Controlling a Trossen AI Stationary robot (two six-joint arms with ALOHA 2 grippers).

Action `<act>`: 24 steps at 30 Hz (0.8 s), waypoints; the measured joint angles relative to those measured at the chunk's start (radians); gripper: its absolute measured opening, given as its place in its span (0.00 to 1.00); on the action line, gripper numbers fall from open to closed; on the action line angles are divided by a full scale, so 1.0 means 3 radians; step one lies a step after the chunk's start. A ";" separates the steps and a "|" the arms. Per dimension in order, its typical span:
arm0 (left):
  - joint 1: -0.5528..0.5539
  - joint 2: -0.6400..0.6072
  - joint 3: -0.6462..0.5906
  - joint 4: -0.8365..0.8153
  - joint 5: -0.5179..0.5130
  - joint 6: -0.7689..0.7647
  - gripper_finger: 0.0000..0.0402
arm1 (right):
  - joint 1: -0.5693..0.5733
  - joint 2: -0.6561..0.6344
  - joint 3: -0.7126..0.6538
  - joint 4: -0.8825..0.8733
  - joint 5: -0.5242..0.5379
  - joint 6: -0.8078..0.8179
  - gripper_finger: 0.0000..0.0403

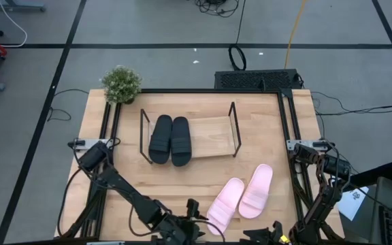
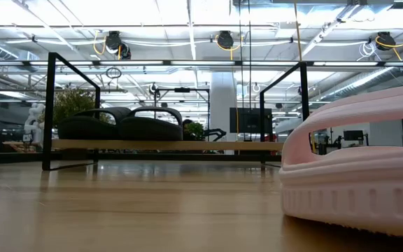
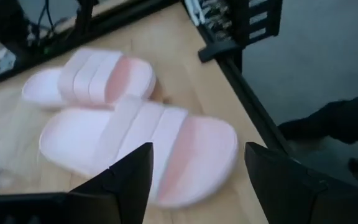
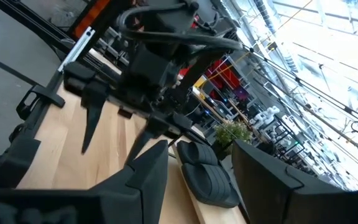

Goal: Pick and place slides into the shelf
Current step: Put the left pink pair of slide on the shelf

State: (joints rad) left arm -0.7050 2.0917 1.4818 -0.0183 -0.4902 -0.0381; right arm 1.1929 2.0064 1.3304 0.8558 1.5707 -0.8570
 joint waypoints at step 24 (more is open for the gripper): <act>0.0391 0.0296 0.0001 0.0361 0.0632 0.0295 0.62 | -0.0116 0.0001 0.0000 -0.0001 0.0000 -0.0078 0.42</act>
State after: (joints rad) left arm -0.5876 2.1804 1.4822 0.0900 -0.3005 0.0504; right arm 1.1582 2.0068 1.3304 0.8555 1.5707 -0.8803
